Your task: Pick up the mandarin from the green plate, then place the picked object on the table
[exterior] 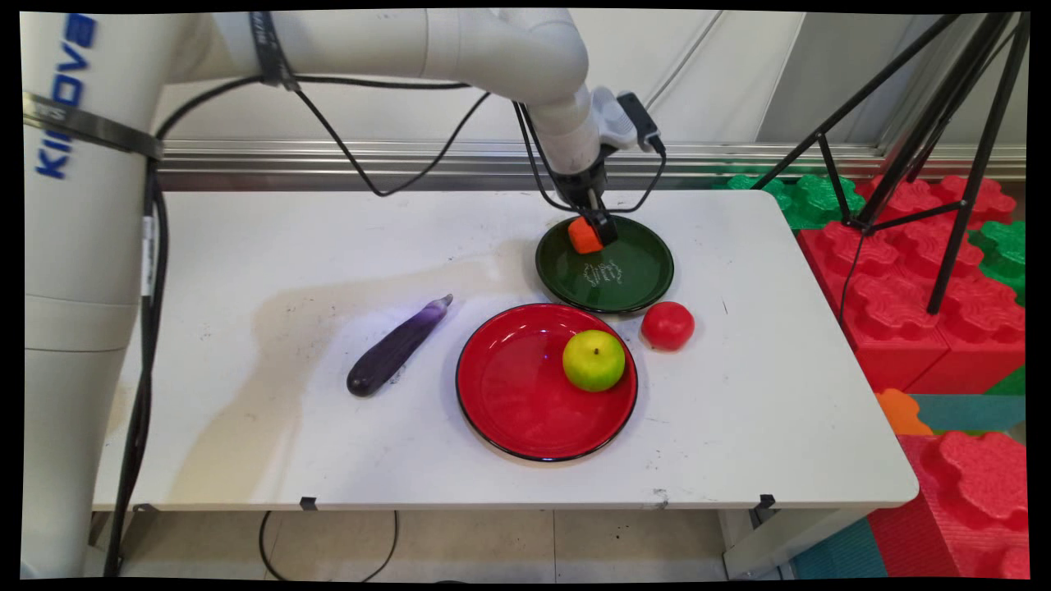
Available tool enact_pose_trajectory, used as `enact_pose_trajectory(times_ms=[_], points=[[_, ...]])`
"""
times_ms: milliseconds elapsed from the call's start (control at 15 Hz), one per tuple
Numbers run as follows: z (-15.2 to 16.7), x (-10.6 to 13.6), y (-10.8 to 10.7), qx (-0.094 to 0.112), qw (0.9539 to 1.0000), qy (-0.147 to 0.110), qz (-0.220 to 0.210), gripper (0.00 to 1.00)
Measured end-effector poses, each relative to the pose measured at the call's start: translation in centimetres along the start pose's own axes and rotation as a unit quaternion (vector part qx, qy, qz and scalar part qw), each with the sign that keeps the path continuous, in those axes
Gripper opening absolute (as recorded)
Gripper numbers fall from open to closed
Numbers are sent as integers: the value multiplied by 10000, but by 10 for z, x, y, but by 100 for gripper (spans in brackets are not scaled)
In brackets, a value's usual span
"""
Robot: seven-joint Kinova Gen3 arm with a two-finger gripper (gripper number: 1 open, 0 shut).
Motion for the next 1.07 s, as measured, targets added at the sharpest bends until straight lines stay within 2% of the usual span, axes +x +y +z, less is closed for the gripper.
enact_pose_trajectory(times_ms=[467, 533, 1067], points=[[33, -2, -1, -56, 9999, -163, -5, 100], [36, -2, 0, -65, 9998, -172, -7, 0], [34, -1, 2, -9, 9997, -135, -179, 0]])
